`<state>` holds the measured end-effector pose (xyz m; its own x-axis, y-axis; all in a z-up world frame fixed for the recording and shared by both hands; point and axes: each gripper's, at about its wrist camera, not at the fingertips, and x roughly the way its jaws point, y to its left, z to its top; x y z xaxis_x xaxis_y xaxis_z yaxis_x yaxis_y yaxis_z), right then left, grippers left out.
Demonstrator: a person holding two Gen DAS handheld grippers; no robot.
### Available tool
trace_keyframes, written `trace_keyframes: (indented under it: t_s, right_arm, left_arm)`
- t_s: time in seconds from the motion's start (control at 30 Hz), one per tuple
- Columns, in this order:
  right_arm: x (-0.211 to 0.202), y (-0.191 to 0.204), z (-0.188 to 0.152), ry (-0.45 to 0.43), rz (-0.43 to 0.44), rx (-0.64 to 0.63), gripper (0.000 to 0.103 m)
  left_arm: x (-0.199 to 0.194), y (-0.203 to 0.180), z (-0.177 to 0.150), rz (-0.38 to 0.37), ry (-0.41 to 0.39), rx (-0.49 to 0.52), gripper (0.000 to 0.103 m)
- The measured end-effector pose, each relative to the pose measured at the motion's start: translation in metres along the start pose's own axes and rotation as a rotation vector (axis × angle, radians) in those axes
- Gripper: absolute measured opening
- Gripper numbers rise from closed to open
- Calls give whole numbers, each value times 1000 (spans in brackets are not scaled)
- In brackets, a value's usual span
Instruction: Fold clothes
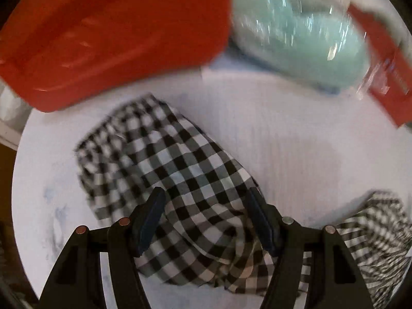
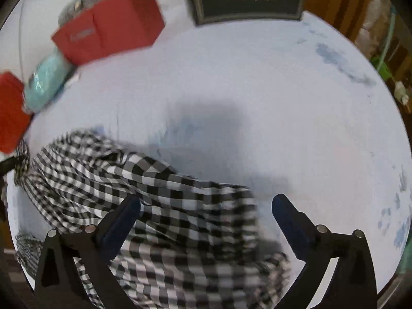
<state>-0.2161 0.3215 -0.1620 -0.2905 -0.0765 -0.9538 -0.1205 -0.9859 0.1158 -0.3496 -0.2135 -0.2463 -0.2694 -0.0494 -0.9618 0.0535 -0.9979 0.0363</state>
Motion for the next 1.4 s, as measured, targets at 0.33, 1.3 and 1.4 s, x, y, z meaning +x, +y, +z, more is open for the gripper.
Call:
trace_keyframes:
  t_s: [0.33, 1.3, 1.4]
  right_arm:
    - [4, 11, -3, -58, 4, -18, 20]
    - [-27, -49, -56, -92, 74, 130, 89]
    - [-35, -56, -60, -100, 73, 133, 92]
  left_arm:
    - [-136, 6, -7, -55, -417, 54, 2]
    - [-65, 16, -35, -98, -202, 10, 65]
    - [-51, 13, -39, -69, -179, 51, 65]
